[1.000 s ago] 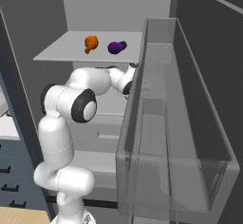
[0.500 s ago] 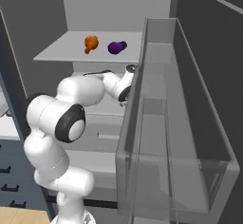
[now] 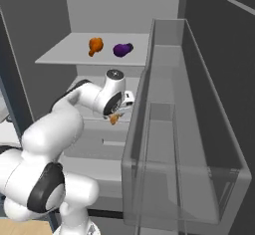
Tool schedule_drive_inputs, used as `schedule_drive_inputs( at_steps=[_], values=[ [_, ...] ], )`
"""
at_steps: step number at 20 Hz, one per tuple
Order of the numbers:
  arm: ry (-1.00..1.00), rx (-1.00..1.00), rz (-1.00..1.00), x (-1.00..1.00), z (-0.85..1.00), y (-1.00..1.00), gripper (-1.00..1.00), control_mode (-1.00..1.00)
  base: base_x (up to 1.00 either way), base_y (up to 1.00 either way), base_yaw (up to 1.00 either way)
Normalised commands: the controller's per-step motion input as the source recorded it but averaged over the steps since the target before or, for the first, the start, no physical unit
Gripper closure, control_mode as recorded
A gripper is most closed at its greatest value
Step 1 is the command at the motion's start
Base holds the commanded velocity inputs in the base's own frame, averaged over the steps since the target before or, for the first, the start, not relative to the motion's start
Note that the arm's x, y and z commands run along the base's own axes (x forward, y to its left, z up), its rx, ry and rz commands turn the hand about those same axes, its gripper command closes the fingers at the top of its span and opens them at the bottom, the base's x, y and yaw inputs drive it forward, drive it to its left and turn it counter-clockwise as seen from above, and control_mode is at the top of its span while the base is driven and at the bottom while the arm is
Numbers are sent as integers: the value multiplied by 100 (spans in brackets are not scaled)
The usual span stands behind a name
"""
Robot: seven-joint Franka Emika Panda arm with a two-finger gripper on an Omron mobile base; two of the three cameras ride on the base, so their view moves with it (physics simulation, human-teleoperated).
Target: Place one eggplant and one chicken drumstick in each tupperware on the nearby counter, to pack two identical lunches.
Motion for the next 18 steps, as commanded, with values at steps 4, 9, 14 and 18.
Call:
schedule_drive_inputs(
  at_steps=[4, 9, 14, 18],
  values=[
    [-4, 0, 12, -100, 62, 10, 100, -100, 0, 0, 0],
    [-2, 0, 10, -100, 43, 18, 100, -100, 0, 0, 0],
    [-1, -1, 7, -100, 23, 21, 100, -100, 0, 0, 0],
    [0, -7, 2, -100, -6, 45, 100, -100, 0, 0, 0]
  ],
)
